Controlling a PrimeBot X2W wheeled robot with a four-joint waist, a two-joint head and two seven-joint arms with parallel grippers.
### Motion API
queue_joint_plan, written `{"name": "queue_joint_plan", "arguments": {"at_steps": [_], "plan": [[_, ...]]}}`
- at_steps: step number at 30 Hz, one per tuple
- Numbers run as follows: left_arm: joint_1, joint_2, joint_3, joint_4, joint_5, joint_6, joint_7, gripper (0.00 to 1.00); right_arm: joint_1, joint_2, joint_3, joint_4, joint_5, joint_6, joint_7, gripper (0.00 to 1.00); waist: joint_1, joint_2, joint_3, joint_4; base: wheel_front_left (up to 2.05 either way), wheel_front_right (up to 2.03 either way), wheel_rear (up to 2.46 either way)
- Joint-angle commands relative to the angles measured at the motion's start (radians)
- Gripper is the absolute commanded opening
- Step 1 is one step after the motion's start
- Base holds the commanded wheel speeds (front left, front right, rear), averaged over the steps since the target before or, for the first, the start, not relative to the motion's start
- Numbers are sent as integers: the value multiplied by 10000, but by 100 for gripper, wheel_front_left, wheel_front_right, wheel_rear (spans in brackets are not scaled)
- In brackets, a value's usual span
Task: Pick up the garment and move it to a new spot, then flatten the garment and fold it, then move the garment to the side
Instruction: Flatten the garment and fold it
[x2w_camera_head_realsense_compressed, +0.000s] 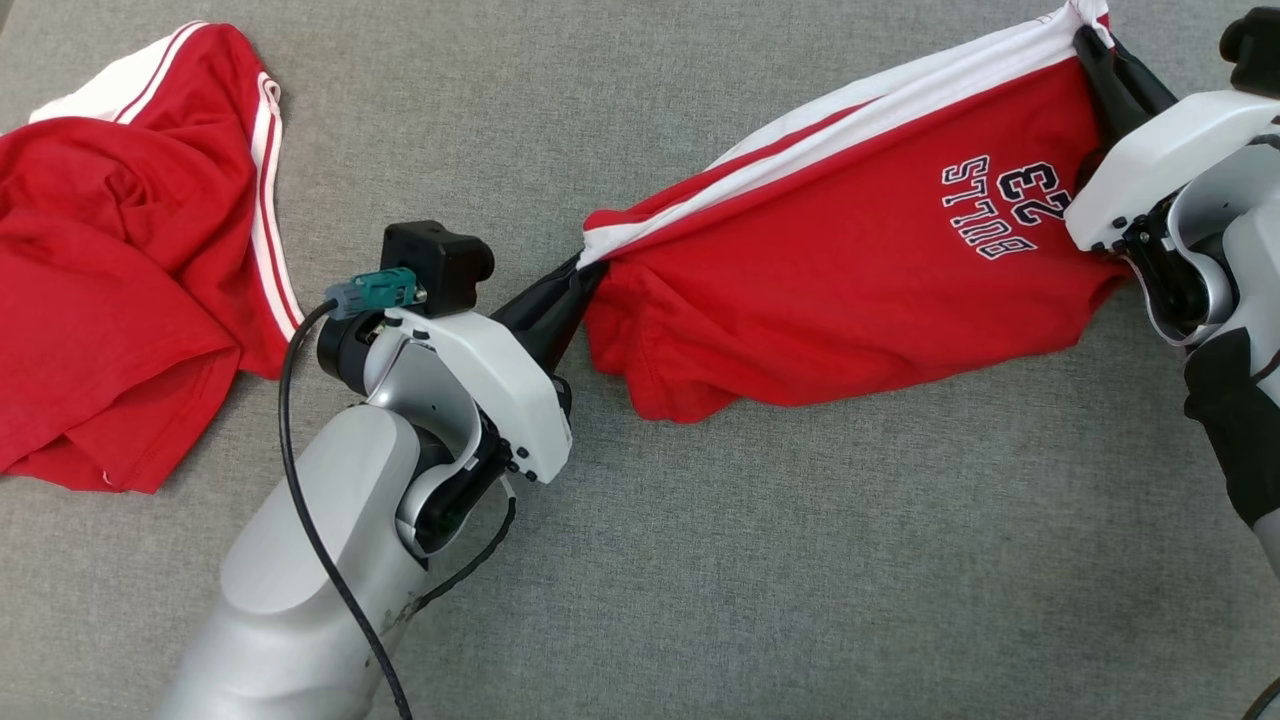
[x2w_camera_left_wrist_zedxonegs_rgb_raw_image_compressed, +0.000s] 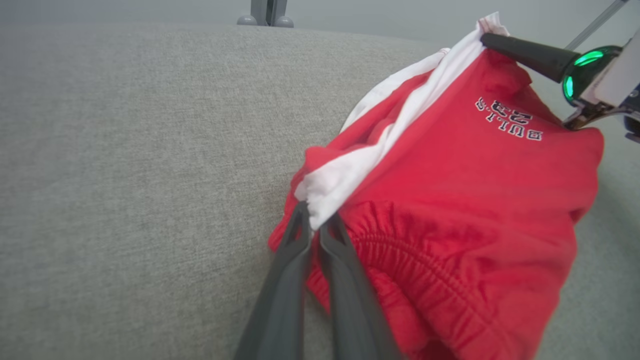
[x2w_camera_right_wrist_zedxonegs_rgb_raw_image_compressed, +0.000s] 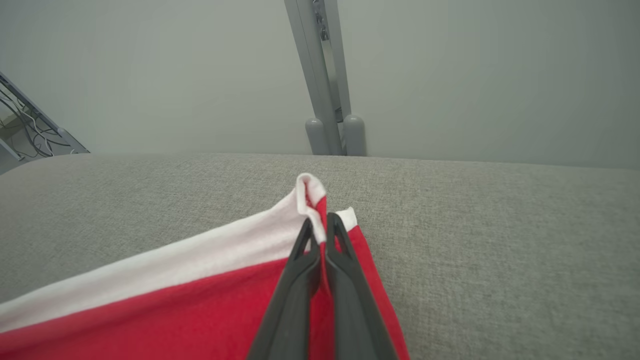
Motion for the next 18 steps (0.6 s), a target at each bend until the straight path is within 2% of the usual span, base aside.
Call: {"name": "queue_joint_plan", "arguments": {"at_steps": [1,9,14,18], "plan": [[-195,63,17,72,-62,-6,-174,100,-135,-54,130,182,113,-2,-184,100,-1,0,-21,2,0,0,0],[313,154,392,51,-176,212,-1233,100,113,3,574,582,526,0,-1281,100,-1,0,-410,-207,0,0,0],[958,444,1065,-620,156,1052,-2559,100,558,48,543,400,230,0,-1926,100,-1,0,-748,-582,0,0,0],[1404,602,1601,-1292,516,1727,-3649,100,1319,58,-226,-560,-528,0,-1983,100,-1,0,-1006,-803,0,0,0]]}}
